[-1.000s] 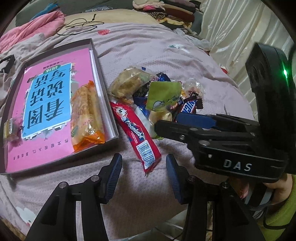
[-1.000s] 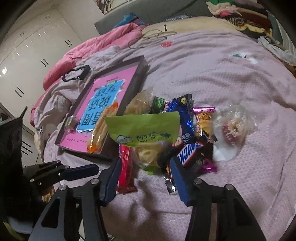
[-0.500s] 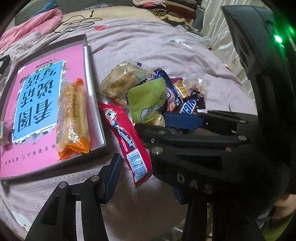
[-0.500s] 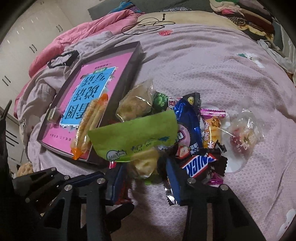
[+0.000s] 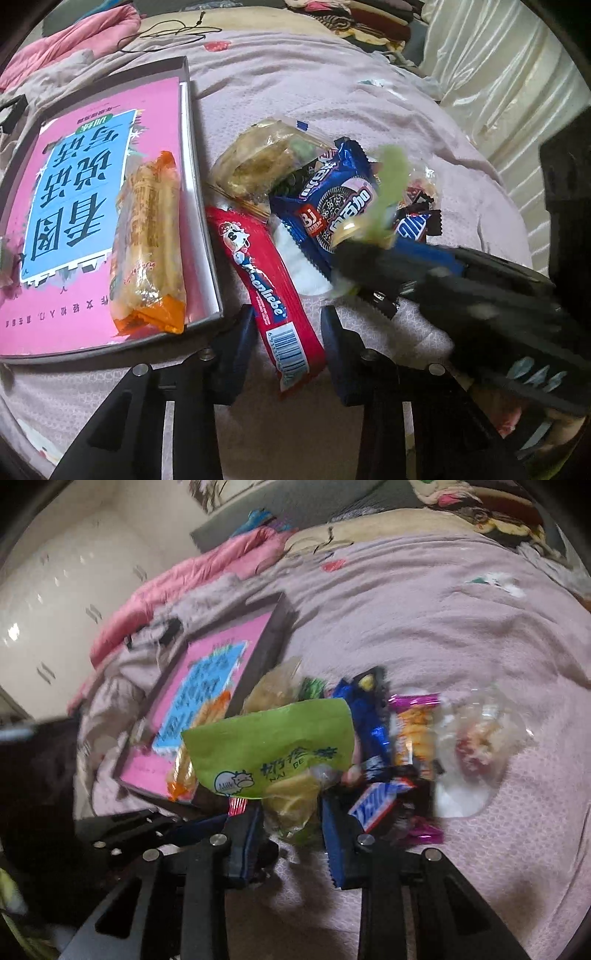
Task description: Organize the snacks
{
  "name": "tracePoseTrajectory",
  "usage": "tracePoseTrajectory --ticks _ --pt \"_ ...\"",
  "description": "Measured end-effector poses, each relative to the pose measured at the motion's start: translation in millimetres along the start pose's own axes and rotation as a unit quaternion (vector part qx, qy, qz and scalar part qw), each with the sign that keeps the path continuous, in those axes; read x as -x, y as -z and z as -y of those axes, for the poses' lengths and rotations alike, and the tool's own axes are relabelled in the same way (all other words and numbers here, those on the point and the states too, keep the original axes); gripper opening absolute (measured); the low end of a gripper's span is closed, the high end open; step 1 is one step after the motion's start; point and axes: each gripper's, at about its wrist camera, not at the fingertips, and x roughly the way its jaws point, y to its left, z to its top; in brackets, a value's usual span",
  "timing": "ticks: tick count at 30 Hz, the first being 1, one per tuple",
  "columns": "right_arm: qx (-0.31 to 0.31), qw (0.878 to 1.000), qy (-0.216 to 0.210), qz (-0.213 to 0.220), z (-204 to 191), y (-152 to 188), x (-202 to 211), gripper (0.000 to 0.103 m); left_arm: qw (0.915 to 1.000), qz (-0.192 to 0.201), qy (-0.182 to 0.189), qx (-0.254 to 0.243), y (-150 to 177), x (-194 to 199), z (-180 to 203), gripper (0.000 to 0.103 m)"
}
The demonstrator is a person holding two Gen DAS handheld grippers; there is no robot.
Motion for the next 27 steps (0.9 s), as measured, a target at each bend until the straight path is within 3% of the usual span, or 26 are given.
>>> tracePoseTrajectory --ticks 11,27 --pt "-0.020 0.997 -0.021 0.076 9.2 -6.8 31.6 0.031 0.9996 -0.015 -0.022 0.008 -12.4 -15.6 5.7 0.026" --pt "-0.017 0.996 -0.014 0.092 10.1 -2.1 38.7 0.031 0.9999 -0.011 0.010 -0.007 -8.7 5.6 17.1 0.023"
